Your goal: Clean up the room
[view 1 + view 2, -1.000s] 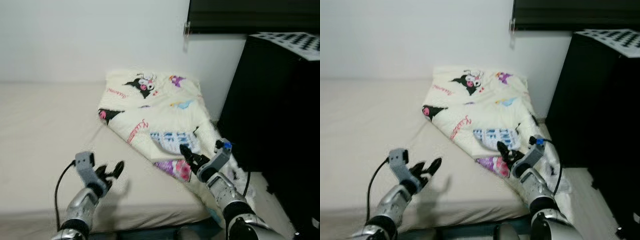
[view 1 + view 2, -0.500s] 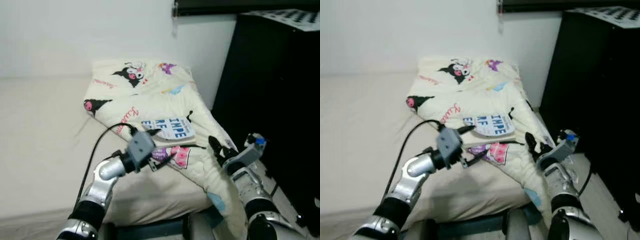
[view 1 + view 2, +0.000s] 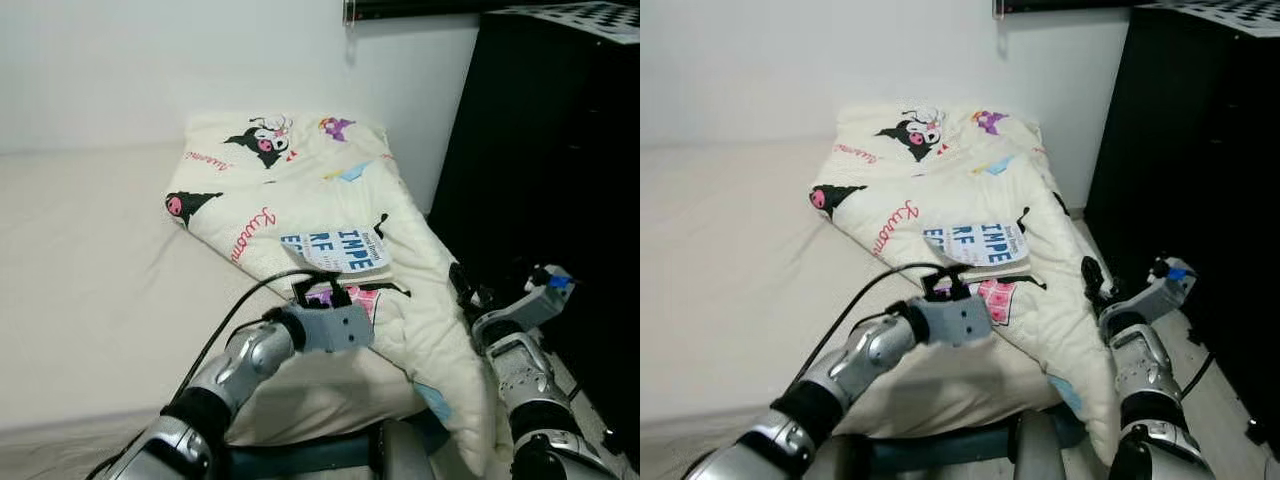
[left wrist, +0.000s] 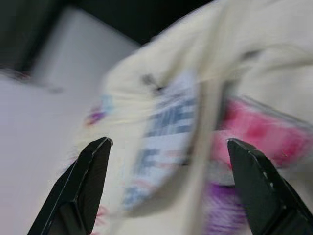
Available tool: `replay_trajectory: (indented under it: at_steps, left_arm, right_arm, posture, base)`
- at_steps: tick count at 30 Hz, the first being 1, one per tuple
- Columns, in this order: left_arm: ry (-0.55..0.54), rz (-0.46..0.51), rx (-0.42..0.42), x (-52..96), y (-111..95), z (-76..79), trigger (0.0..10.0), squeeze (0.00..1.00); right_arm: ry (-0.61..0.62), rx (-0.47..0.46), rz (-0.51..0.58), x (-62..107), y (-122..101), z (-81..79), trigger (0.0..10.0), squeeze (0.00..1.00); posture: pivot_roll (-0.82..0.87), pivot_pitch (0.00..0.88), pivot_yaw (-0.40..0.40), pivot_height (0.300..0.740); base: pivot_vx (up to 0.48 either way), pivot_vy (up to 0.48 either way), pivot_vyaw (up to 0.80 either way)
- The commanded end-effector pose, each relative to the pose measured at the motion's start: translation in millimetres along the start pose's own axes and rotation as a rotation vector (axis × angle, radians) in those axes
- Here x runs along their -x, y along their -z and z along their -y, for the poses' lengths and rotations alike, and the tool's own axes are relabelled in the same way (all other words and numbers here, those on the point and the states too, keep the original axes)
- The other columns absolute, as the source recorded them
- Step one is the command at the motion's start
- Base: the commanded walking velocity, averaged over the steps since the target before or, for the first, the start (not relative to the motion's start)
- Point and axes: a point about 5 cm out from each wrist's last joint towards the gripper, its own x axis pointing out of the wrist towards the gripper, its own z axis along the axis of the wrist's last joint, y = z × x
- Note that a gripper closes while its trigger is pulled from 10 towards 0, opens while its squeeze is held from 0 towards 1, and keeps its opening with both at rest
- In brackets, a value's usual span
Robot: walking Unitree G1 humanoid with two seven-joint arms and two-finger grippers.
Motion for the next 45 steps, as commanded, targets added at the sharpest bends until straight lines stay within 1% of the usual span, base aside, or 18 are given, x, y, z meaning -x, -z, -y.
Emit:
replay_trajectory:
  at_steps: [1,2,4,5,9,14,16,21,23,26,30,34,37,38,41,42,43,45]
  left_arm:
    - [-0.045,-0.067,-0.088,-0.6,9,-0.4,10.0,0.0]
    - [-0.059,-0.078,-0.129,-2.3,11,-1.6,10.0,0.0]
    - [-0.059,-0.078,-0.129,-2.3,11,-1.6,10.0,0.0]
    - [-0.068,-0.088,-0.16,-3.7,12,-2.2,10.0,0.0]
    - [-0.031,-0.086,-0.247,-7.0,12,10.0,10.0,0.0]
    - [0.028,-0.042,-0.311,-10.4,6,24.0,10.0,0.0]
    - [0.032,-0.034,-0.321,-11.0,4,25.7,10.0,0.0]
    - [0.022,-0.027,-0.336,-15.1,2,22.7,10.0,0.0]
    - [0.0,-0.027,-0.355,-21.1,-1,14.6,10.0,0.0]
    - [-0.009,-0.025,-0.388,-26.3,-3,9.9,10.0,0.0]
    - [-0.006,-0.016,-0.427,-29.2,-4,9.0,10.0,0.0]
    - [0.016,-0.019,-0.456,-29.7,-4,11.1,10.0,0.0]
    - [0.004,-0.045,-0.446,-31.7,-2,6.2,10.0,0.0]
    - [-0.02,-0.059,-0.426,-33.1,-1,0.3,10.0,0.0]
    - [-0.037,-0.068,-0.411,-34.2,-1,-3.7,10.0,0.0]
    - [-0.077,-0.098,-0.335,-36.8,0,-14.9,10.0,0.0]
    - [-0.077,-0.098,-0.335,-36.8,0,-14.9,10.0,0.0]
    - [-0.15,-0.116,-0.212,-41.8,-2,-34.8,10.0,0.0]
  right_arm:
    - [-0.015,0.019,-0.004,-2.1,-3,-4.7,10.0,0.0]
    - [-0.016,0.022,-0.002,-3.1,-5,-6.5,10.0,0.0]
    - [-0.016,0.022,-0.002,-3.1,-5,-6.5,10.0,0.0]
    - [-0.018,0.023,0.0,-4.0,-7,-8.2,10.0,0.0]
    - [-0.043,0.016,0.014,-6.0,-13,-16.5,10.0,0.0]
    - [-0.078,0.003,0.041,-3.7,-17,-26.9,10.0,0.0]
    - [-0.084,0.001,0.047,-1.9,-18,-28.9,10.0,0.0]
    - [-0.085,0.007,0.052,3.2,-18,-33.5,10.0,0.0]
    - [-0.096,0.002,0.059,8.4,-18,-41.1,10.0,0.0]
    - [-0.105,-0.005,0.063,11.3,-20,-48.7,10.0,0.0]
    - [-0.11,-0.011,0.068,15.8,-23,-55.3,10.0,0.0]
    - [-0.114,-0.021,0.073,27.0,-24,-62.8,10.0,0.0]
    - [-0.109,-0.028,0.063,32.8,-22,-64.8,10.0,0.0]
    - [-0.107,-0.03,0.06,34.6,-21,-65.5,10.0,0.0]
    - [-0.104,-0.032,0.056,36.5,-20,-66.3,10.0,0.0]
    - [-0.1,-0.036,0.051,39.9,-19,-67.3,10.0,0.0]
    - [-0.1,-0.036,0.051,39.9,-19,-67.3,10.0,0.0]
    - [-0.094,-0.04,0.041,45.0,-17,-68.6,10.0,0.0]
  posture:
    - [-0.14,0.0,-0.01,0.505]
    - [-0.14,0.0,-0.01,0.505]
    - [-0.14,0.0,-0.01,0.505]
    - [-0.14,0.0,-0.01,0.505]
    - [-0.14,0.003,-0.012,0.5]
    - [-0.14,0.047,0.001,0.485]
    - [-0.14,0.054,0.003,0.485]
    - [-0.13,0.095,0.013,0.485]
    - [-0.13,0.139,0.027,0.485]
    - [-0.14,0.167,0.037,0.485]
    - [-0.14,0.192,0.043,0.485]
    - [-0.15,0.249,0.06,0.485]
    - [-0.15,0.275,0.068,0.485]
    - [-0.15,0.286,0.071,0.485]
    - [-0.15,0.286,0.071,0.485]
    - [-0.15,0.312,0.073,0.485]
    - [-0.15,0.312,0.073,0.485]
    - [-0.14,0.325,0.073,0.485]
  base:
    - [0.0,0.0,0.0]
    - [0.0,0.0,0.0]
    - [0.0,0.0,0.0]
    - [0.0,0.0,0.0]
    - [0.0,0.0,0.0]
    - [0.0,0.0,0.0]
    - [0.0,0.0,0.0]
    - [0.0,0.0,0.0]
    - [0.0,0.0,0.0]
    - [0.0,0.0,0.0]
    - [0.0,0.0,0.0]
    - [0.0,0.0,0.0]
    - [0.0,0.0,0.0]
    - [0.0,0.0,0.0]
    - [0.0,0.0,0.0]
    - [0.0,0.0,0.0]
    - [0.0,0.0,0.0]
    - [0.0,0.0,0.0]
